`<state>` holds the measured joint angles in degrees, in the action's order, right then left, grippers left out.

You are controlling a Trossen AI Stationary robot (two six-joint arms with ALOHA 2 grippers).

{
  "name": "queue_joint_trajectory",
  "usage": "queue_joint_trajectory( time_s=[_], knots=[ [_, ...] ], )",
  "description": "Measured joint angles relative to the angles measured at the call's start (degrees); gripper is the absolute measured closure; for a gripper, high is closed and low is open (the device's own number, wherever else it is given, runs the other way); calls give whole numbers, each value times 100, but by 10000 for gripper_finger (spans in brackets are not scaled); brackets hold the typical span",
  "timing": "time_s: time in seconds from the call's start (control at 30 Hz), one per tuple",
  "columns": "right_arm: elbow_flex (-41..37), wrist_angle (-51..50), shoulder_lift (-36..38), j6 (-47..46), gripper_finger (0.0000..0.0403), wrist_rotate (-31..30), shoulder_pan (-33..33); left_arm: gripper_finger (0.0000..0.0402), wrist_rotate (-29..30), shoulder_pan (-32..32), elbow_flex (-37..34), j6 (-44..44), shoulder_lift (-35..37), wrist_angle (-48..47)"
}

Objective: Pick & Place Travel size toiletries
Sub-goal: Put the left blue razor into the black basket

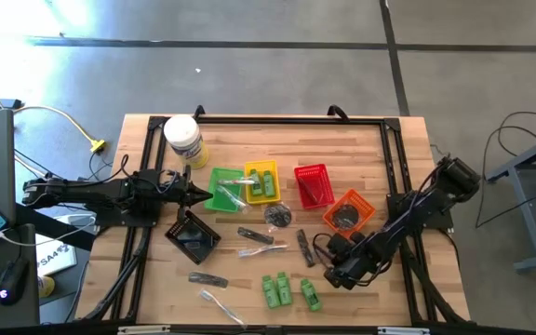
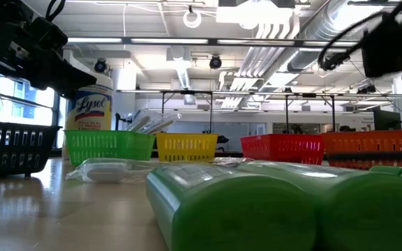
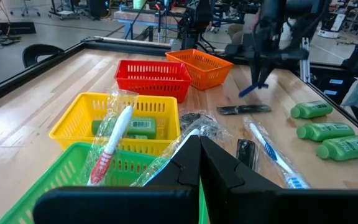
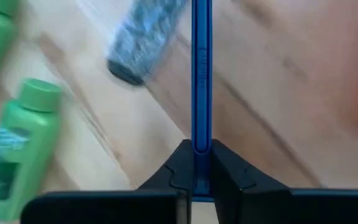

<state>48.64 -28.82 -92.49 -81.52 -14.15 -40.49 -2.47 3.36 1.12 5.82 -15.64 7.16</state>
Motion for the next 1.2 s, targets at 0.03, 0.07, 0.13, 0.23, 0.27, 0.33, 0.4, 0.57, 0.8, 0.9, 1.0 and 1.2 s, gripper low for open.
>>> queue_joint_trajectory(
  time_s=[0.03, 0.07, 0.13, 0.23, 0.27, 0.33, 0.4, 0.57, 0.8, 0.9, 1.0, 1.2],
  knots=[
    [0, -31, 117, 53, 376, -67, -16, 402, 0, -1, 0, 0, 0, 0],
    [1, -46, 228, 76, 374, -136, -41, 402, 1, 0, 0, 0, 0, 0],
    [2, -48, 485, 186, 374, -424, -92, 402, 0, -1, -2, 0, 0, 0],
    [7, 52, 860, 635, 378, -1024, -164, 402, -1, 0, 0, 17, 0, 13],
    [9, 118, 963, 856, 378, -1233, -171, 402, -1, -2, 0, 63, 0, 57],
    [11, 306, 1128, 1375, 377, -1596, -124, 402, -16, -2, -1, 224, 2, 232],
    [17, 553, 1195, 2007, 376, -1770, 48, 402, -226, -2, -2, 374, 1, 459],
    [15, 1517, 1157, 4006, 376, -2065, 557, 402, -826, -151, -2, 556, -58, 1650],
    [17, 3750, 1139, 6861, 376, -1460, 1191, 386, 473, -1038, 238, 34, -734, 2350],
    [17, 4144, 1139, 7343, 376, -1249, 1372, 355, 499, -1374, 671, -225, -1350, 2479],
    [15, 4378, 1094, 7552, 375, -1071, 1456, 305, 720, -1693, 1116, -632, -2151, 2648],
    [18, 5290, 771, 7979, 375, -14, 1452, 184, 660, -2106, 2216, -1756, -4088, 2968]
  ],
)
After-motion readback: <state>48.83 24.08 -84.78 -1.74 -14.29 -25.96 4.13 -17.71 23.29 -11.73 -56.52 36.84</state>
